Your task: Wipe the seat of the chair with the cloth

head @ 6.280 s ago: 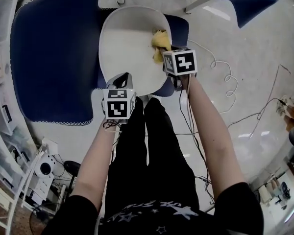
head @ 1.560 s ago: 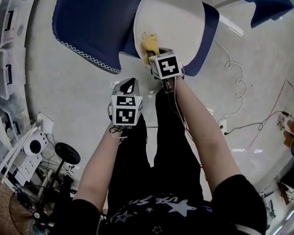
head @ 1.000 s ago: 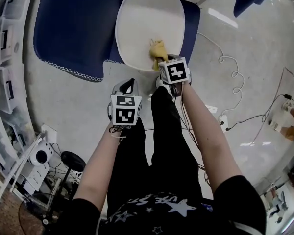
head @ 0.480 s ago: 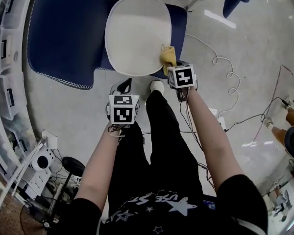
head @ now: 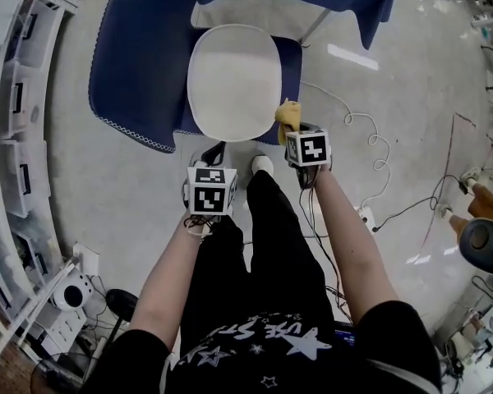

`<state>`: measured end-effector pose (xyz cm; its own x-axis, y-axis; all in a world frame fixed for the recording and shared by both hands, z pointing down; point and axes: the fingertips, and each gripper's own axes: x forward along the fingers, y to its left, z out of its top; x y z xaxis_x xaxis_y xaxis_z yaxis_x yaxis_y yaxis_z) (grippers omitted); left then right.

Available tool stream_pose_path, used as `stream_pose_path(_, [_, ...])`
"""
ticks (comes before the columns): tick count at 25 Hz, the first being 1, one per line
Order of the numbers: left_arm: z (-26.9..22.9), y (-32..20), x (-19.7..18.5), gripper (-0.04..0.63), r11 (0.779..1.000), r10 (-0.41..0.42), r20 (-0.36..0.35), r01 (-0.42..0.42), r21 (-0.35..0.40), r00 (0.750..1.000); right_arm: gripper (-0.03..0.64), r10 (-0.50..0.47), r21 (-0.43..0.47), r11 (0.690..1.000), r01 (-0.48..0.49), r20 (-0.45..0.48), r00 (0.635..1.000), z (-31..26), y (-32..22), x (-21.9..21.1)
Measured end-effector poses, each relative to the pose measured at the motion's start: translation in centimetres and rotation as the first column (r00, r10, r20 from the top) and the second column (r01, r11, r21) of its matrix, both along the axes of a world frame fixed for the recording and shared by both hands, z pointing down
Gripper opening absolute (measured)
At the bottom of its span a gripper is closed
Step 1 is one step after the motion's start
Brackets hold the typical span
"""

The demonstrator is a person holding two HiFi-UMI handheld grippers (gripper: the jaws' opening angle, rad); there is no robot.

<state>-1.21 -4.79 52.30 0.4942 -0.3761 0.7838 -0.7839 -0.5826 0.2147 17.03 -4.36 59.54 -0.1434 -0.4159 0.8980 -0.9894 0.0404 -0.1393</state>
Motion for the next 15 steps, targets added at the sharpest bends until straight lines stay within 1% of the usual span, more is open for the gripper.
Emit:
stream_pose_path(5, [-5.0,1.2,-2.7,0.02,0.998,0.034,-0.023,-0.033,0.049,0.999,0.069,0.044,0.074,0.996,-0.044,-0.003,0.999,-6.5,1.2,-2.3])
stream_pose_path(8, [-8.3,2.4,-4.7,0.02,0.996,0.049,-0.05,-0.045,0.08,0.998,0.069,0.031,0.113,0.993,-0.028,-0.022,0.999,-10.2,2.4,-4.3])
stream_pose_path(10, [-10.0,3.6,-5.8,0.02,0.99,0.089,-0.049,-0.083,0.11,0.995,0.069,0.011,0.134,0.991,-0.006,-0.038,0.999,-12.4,3.5,-5.8])
stream_pose_path(12, [-11.7,4.5,-6.8,0.02,0.984,0.118,-0.054,-0.109,0.14,0.992,0.069,0.015,0.163,0.987,-0.005,-0.057,0.998,-15.0,4.3,-6.9])
stream_pose_path(15, [-14.4,5.4,-8.3,0.02,0.983,0.114,-0.097,-0.099,0.155,0.989,0.069,0.035,0.217,0.976,-0.023,-0.053,0.998,-19.2,5.7,-8.7])
